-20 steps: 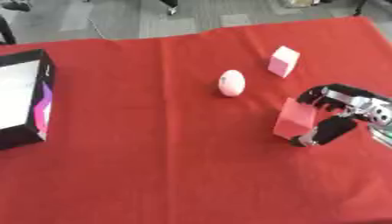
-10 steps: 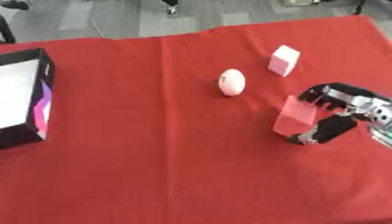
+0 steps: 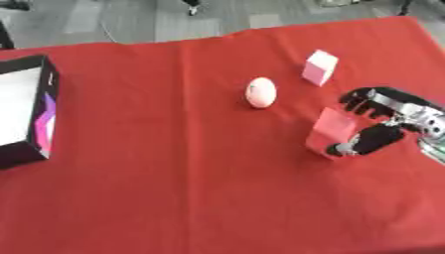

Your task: Pick up the objects with one hand, pass them to the other hand, and then place them into the box on the other side of the table.

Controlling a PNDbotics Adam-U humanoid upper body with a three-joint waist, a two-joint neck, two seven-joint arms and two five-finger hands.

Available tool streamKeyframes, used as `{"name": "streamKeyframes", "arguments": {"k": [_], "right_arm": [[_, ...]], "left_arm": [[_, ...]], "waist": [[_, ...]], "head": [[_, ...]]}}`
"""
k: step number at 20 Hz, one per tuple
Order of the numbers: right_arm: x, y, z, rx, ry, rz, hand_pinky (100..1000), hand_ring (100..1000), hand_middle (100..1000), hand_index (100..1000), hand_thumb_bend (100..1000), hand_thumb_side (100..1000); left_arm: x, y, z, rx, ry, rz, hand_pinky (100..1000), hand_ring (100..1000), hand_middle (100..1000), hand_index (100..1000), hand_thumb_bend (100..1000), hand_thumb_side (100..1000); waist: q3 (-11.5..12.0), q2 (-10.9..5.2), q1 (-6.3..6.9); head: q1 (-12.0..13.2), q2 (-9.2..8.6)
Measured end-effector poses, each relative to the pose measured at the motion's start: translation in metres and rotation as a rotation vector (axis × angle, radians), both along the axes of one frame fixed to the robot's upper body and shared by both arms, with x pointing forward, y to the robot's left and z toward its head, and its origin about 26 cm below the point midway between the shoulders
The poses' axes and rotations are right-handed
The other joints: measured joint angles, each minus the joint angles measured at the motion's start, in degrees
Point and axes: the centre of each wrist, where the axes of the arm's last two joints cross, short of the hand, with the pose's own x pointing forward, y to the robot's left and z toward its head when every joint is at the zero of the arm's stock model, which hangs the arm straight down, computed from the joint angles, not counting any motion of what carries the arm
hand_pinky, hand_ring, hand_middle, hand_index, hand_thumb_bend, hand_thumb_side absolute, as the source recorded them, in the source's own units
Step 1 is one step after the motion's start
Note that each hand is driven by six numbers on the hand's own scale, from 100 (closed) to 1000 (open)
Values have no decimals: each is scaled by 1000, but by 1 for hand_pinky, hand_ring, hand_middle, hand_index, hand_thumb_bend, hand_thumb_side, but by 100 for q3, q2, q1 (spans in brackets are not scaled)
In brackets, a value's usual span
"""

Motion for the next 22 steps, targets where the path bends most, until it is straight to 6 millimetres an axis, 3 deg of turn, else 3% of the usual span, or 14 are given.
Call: {"name": "streamKeyframes", "arguments": {"k": [22], "right_arm": [[3, 1, -8, -49, 75, -75, 856, 833, 764, 851, 609, 213]], "left_arm": [[0, -2, 0, 2, 2, -10, 783, 743, 732, 785, 177, 839]], "waist": [[57, 27, 0]], "head": [[-83, 3]]}}
